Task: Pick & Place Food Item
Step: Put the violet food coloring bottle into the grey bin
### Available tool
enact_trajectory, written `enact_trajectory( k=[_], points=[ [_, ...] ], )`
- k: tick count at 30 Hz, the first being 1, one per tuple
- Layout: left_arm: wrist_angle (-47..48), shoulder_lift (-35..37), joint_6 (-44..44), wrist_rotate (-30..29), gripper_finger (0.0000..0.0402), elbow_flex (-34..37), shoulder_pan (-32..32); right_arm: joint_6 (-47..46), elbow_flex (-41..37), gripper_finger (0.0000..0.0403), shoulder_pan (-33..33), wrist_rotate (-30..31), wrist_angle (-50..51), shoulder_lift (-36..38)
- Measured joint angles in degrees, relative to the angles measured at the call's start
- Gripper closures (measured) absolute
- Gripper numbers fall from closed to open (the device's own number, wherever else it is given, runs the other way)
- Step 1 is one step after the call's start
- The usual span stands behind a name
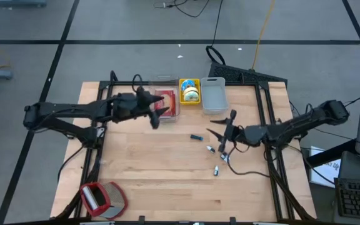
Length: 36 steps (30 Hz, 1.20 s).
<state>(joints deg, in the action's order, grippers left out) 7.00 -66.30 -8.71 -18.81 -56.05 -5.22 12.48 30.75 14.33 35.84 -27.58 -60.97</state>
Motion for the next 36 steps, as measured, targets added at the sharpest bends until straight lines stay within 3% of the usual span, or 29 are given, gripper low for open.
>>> enact_trajectory(
  k=[4,10,14,18,22,27,31,36],
  points=[
    [1.69,3.65,0.54,-0.57,0.0148,0.36,5.23,-7.84,4.22,0.0234,5.66,4.97,12.29,-0.01],
    [-6.07,11.13,-0.54,-2.2,0.0148,10.86,12.7,-29.99,14.87,0.0192,10.78,5.88,41.72,-3.73],
    [-15.92,15.48,-1.51,-2.29,0.0148,20.68,16.94,-45.22,18.32,0.0187,11.14,1.09,60.91,-8.2],
    [-26.94,17.19,-1.85,-2.31,0.0149,28.76,19.51,-55.71,18.33,0.0196,10.75,-4.25,70.45,-12.54],
    [-31.41,17.2,-3.49,-2.31,0.0149,33.64,20.88,-60.52,18.33,0.0206,10.88,-7.39,74.64,-16.58],
    [-31.79,17.2,-3.79,-2.27,0.0149,34.62,20.99,-62.82,16.8,0.021,10.71,-8.05,72.36,-19.87],
    [-31.7,17.2,-3.78,-2.25,0.0149,34.62,20.99,-62.99,14.35,0.0209,10.0,-14.69,69.61,-21.42],
    [-31.44,17.2,-3.55,-2.23,0.0149,34.62,21.01,-64.88,12.63,0.0213,9.74,-18.53,69.12,-21.85]
  ],
)
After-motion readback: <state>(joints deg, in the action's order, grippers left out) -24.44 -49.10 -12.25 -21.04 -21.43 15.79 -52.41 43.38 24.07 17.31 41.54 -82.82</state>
